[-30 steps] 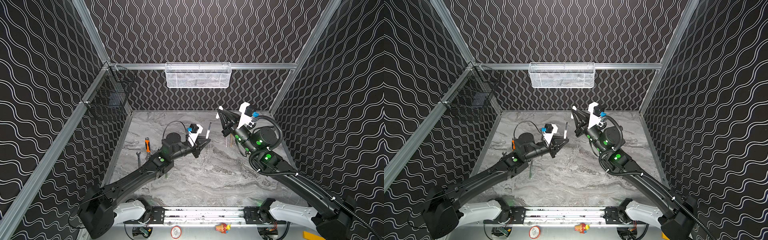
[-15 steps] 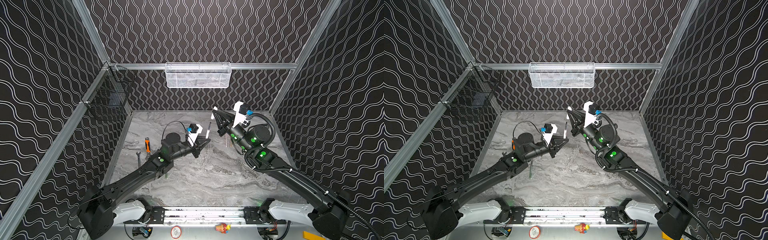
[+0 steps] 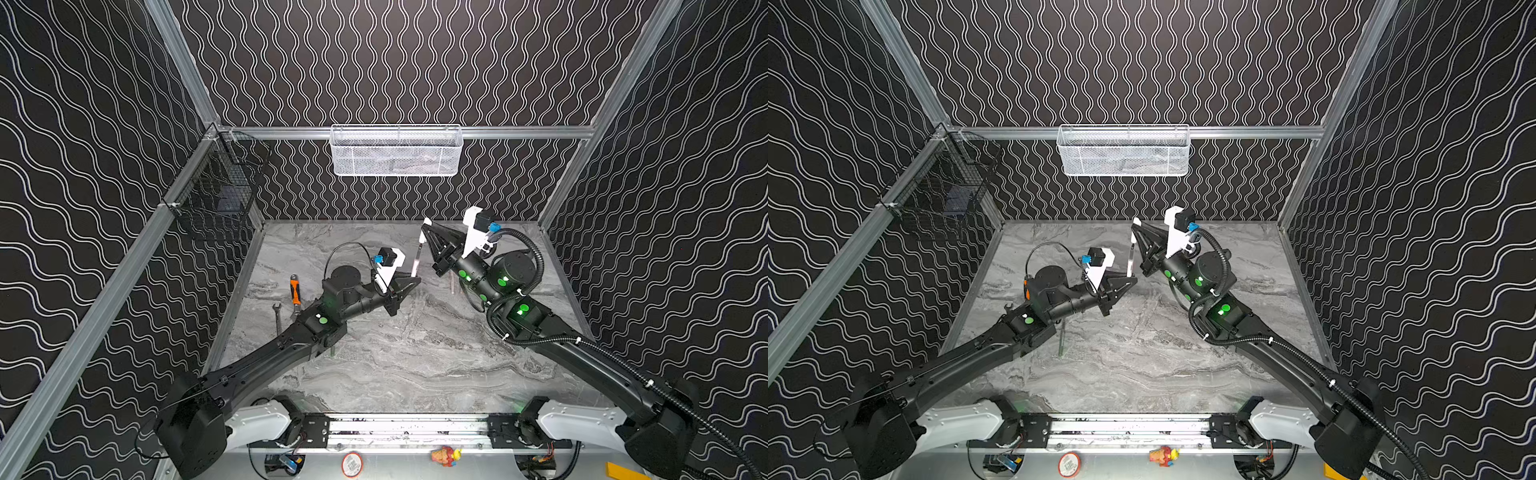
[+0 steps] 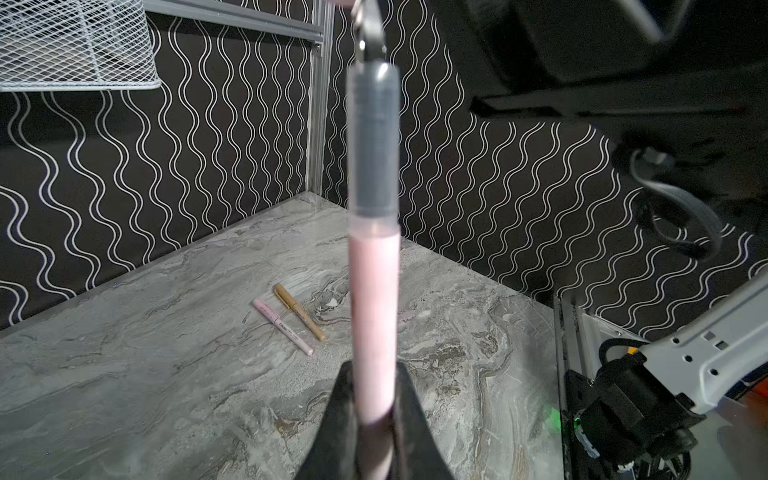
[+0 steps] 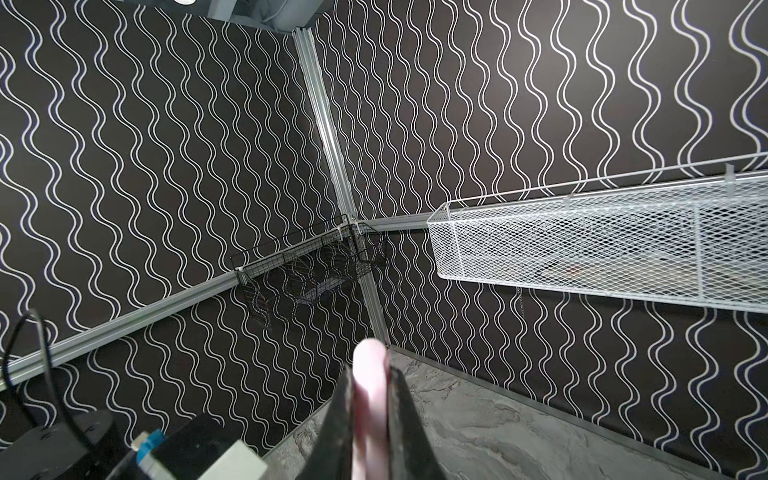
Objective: Insert the pens into the pen caps
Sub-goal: 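Lower the pink cap onto the pen tip with the right gripper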
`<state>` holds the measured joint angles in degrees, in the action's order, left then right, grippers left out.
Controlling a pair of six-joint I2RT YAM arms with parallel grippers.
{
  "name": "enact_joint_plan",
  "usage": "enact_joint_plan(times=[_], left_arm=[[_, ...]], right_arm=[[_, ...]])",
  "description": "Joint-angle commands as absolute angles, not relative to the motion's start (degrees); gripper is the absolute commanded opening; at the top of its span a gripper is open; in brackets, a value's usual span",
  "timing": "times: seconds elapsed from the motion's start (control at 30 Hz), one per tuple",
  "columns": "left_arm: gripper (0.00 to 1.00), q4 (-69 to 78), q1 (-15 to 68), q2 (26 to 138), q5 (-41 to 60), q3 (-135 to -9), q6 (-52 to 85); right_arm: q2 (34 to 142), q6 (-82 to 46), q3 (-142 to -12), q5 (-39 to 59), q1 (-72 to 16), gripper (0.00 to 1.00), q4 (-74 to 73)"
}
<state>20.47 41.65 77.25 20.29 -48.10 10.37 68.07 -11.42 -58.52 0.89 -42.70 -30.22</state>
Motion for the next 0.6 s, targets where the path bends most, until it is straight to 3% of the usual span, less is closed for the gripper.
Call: enact_joint_plan(times=[0.0,0.57], left_arm=[[0.0,22.38,41.69,77.3,20.31,-48.52,10.03],[0.0,22.54,41.74,77.47,20.24,-48.56,10.02]], right_arm=[[67.77,-12.13,-58.19,1.22,-42.89,0.1,-30.65],[67.08,-13.88,-57.5,1.76,-43.16,0.1,-30.65]])
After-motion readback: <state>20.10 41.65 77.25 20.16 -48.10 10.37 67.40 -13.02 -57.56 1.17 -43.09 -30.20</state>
